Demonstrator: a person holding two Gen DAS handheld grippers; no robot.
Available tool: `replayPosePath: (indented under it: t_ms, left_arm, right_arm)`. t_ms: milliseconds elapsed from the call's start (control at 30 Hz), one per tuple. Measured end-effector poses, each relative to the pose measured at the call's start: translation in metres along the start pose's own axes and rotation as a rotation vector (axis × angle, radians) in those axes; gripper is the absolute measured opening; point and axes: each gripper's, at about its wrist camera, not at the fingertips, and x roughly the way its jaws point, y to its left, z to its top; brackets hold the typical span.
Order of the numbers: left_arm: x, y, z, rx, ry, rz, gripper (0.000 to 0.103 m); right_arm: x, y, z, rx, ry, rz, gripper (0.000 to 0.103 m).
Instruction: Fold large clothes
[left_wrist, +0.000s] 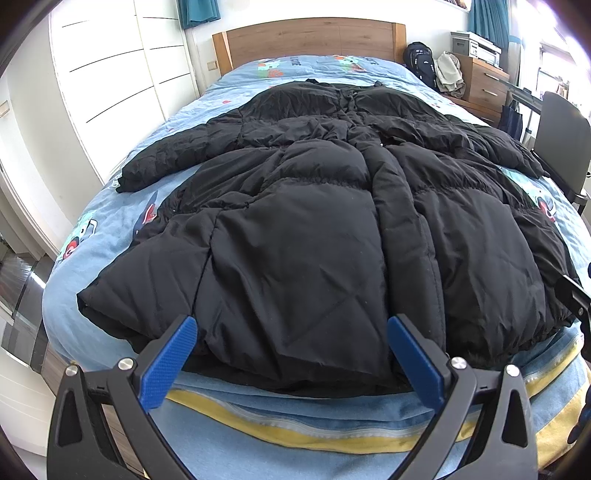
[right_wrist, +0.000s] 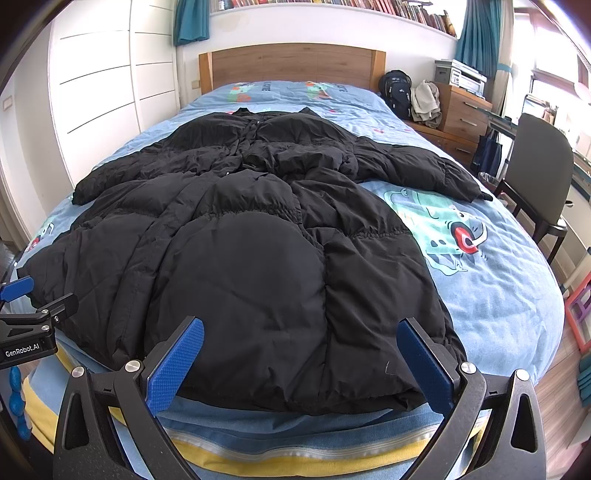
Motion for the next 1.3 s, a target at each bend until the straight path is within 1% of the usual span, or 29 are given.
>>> replayPosePath:
  t_ms: [300, 567, 600, 633, 900, 967, 1300]
  left_arm:
    - [-0.001, -0.002, 0.001, 0.002, 0.007, 0.0, 0.103]
    - [-0.002, -0.011, -0.008, 0.003, 0.016, -0.002, 0.103]
    - [0.002, -0.004, 0.001, 0.002, 0.021, -0.005, 0.103]
    - [0.002, -0.003, 0.002, 0.001, 0.021, -0.005, 0.103]
    - [0.002, -0.007, -0.004, -0.001, 0.021, -0.01, 0.103]
    - [0.002, -0.003, 0.002, 0.001, 0.023, -0.009, 0.103]
    - [0.002, -0.005, 0.001, -0.003, 0.025, -0.01, 0.103]
  right_arm:
    - [0.0, 0.0, 0.0, 0.0, 0.0, 0.0, 0.102]
    - [0.0, 0.0, 0.0, 0.001, 0.002, -0.001, 0.102]
    - [0.001, -0.001, 0.0, 0.002, 0.003, 0.0, 0.102]
    - [0.001, -0.001, -0.001, 0.003, 0.003, -0.001, 0.102]
    - [0.004, -0.003, -0.002, 0.008, 0.003, -0.001, 0.102]
    - [0.004, -0.003, -0.001, 0.009, 0.004, -0.001, 0.102]
    - [0.005, -0.002, -0.001, 0.009, 0.005, 0.001, 0.102]
